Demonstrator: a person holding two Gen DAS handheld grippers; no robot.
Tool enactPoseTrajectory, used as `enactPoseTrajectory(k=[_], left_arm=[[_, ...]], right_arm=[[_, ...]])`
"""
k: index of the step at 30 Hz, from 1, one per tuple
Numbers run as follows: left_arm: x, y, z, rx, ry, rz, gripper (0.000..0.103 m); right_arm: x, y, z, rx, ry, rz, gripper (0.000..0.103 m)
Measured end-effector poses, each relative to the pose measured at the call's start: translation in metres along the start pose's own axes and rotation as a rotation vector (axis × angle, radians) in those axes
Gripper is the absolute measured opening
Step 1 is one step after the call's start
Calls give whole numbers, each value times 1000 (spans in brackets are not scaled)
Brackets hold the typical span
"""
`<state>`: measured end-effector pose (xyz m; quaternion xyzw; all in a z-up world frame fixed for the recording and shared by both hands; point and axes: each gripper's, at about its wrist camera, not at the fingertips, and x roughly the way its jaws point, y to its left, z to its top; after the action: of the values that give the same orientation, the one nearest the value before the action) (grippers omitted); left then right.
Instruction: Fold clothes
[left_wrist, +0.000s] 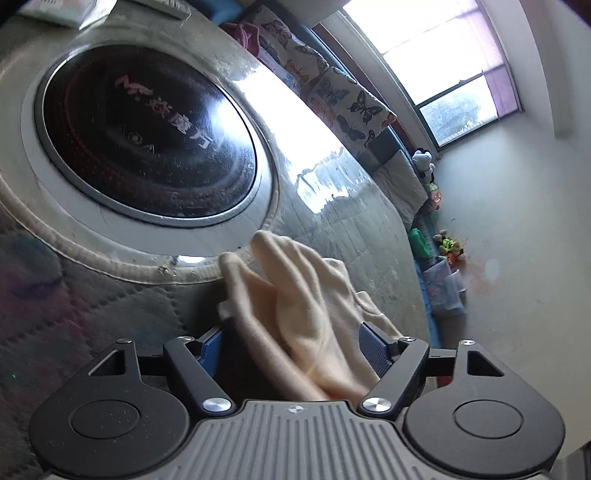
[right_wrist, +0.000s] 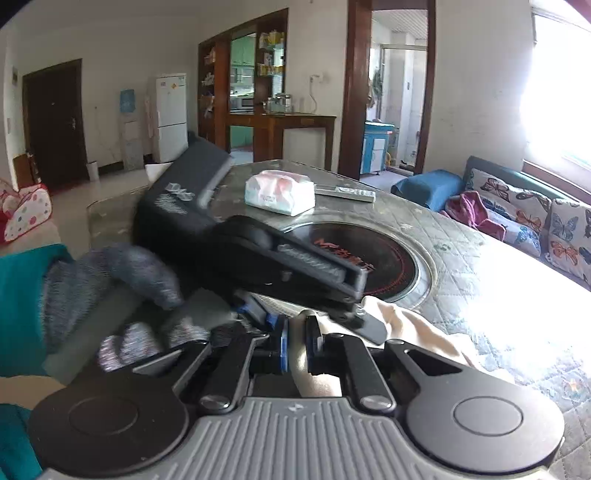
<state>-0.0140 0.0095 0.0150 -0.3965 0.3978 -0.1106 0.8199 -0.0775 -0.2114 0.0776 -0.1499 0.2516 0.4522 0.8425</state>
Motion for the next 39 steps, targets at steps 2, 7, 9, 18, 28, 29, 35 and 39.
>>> enactPoseTrajectory(k=[2,7,9,18,28,29,35,39], left_arm=[[2,1,2,-18,5,-3,68],[5,6,1,-31,7,21,31],[4,9,1,-29,5,26,25],[0,7,-5,39,-10,52,20],[0,-6,-11,139,-26,93,20],[0,-6,-11,144,-27,96,20],[6,-13,-10,190,-32,116,20],[7,-17,-9,217,-32,130,20]], right_arm=[[-5,4,-3,-17,6,16,8],[-7,10,-11,-33,17,40,8],[-9,13,-15,-29,24,39,10],[-34,-23,-36,151,3,-117,34],[-45,-143,-89,511,20,-435,42],[-45,-149,-93,535,15,-441,42],[-35,-175,-115,646,-4,-426,41],[-36,-174,-120,674,-36,-379,19]])
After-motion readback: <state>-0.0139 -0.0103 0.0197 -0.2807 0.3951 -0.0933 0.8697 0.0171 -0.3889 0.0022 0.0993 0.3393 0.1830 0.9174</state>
